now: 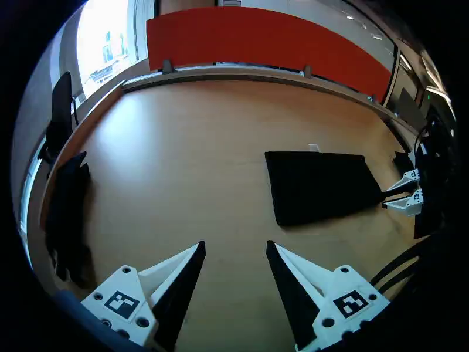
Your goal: Fold towel
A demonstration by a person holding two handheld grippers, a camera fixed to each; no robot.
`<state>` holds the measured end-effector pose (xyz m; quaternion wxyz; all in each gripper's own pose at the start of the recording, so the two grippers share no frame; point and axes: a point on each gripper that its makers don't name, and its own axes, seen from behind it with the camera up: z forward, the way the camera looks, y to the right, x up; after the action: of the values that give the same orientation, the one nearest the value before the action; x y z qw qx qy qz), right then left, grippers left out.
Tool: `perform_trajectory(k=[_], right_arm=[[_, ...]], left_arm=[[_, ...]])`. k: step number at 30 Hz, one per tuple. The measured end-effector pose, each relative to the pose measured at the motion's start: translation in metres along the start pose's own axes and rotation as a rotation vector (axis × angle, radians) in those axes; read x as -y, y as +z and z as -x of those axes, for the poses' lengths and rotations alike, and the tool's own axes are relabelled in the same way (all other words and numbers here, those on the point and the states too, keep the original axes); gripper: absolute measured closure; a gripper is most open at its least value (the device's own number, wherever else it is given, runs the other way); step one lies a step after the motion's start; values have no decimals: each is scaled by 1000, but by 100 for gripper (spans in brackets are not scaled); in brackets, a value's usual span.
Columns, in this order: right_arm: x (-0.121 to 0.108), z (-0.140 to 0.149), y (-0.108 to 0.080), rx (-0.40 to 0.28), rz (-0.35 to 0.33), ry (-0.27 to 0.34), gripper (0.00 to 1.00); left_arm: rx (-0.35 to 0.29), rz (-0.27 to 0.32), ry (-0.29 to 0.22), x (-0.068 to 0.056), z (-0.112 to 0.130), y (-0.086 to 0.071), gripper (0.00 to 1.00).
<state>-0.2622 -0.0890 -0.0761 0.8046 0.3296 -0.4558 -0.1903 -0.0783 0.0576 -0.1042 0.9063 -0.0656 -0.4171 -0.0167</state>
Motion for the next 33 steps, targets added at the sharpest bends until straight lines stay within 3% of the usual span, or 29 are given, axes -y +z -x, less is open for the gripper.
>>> perform_trajectory(k=[12, 21, 33], right_arm=[[-2, -4, 1, -8, -1, -19, 93], [-4, -11, -4, -21, 13, -28, 95], [-15, -55, -36, -89, 88, -97, 95]], left_arm=[[3, -5, 2, 2, 2, 0, 24], [8, -6, 4, 4, 3, 1, 24], [-4, -10, 6, 4, -6, -1, 24]])
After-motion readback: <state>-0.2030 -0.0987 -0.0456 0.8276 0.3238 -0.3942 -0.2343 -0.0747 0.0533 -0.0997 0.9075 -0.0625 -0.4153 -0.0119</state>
